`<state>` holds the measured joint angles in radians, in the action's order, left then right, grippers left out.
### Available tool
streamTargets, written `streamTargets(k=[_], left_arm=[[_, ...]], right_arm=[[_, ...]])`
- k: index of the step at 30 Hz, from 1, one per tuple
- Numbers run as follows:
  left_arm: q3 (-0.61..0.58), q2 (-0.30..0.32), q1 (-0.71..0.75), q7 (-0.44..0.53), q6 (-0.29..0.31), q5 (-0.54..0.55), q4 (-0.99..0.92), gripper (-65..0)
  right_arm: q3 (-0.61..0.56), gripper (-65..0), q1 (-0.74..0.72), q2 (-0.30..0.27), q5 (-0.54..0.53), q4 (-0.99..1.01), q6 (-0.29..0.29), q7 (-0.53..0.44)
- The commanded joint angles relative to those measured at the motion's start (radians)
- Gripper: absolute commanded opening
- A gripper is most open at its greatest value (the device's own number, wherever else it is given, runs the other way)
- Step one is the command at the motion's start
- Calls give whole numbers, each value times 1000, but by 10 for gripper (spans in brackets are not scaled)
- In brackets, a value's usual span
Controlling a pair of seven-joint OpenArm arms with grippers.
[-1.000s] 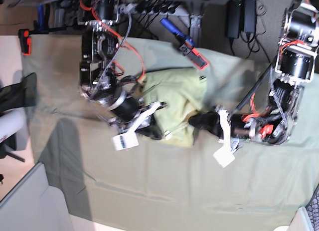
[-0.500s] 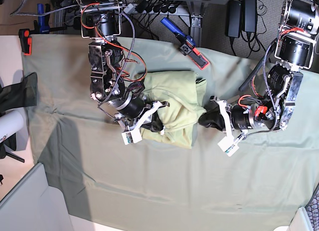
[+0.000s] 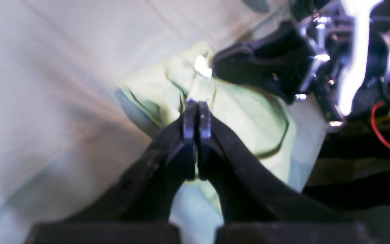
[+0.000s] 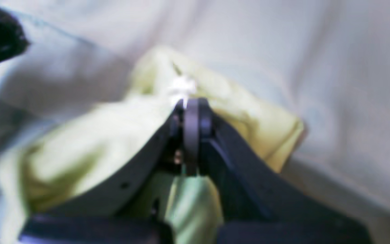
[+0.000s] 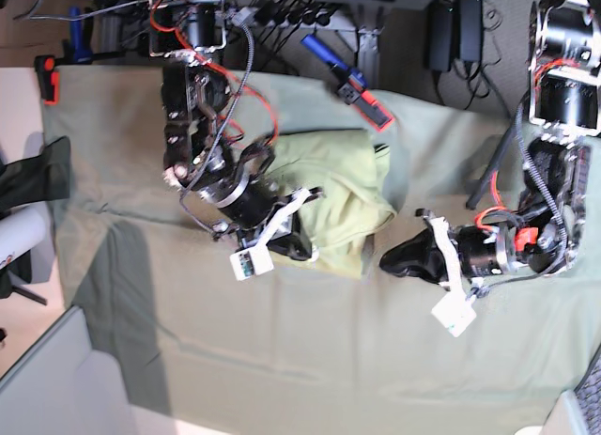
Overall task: Fold the T-shirt properly
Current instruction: 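Release the folded shirt and lift both grippers away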
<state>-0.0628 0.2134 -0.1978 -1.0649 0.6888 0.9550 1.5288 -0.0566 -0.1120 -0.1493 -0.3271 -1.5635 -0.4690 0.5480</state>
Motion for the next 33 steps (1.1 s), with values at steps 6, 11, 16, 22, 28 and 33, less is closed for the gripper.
streamTargets(k=[6,11,16,22,28,33], left_arm=[[68,24,54,-37,9,59,182,-650],[73,88,163,-40,9,58,255,-650],[142,100,285,-39,9,63,308,-650],[276,100,411,-40,9,77,375,-650],[347,100,524,-41,9,76,381,-650],[425,100,609,-56,9,90,388,-650]], right_arm=[[5,-650,56,-3,-13,-191,-24,54],[25,-650,147,-6,-13,-303,-24,90],[103,-650,243,-5,-56,-369,-22,90],[183,-650,374,-6,-89,-441,-23,115],[244,-650,518,-6,-103,-460,-23,116],[285,-650,632,-5,-178,-489,-24,116]])
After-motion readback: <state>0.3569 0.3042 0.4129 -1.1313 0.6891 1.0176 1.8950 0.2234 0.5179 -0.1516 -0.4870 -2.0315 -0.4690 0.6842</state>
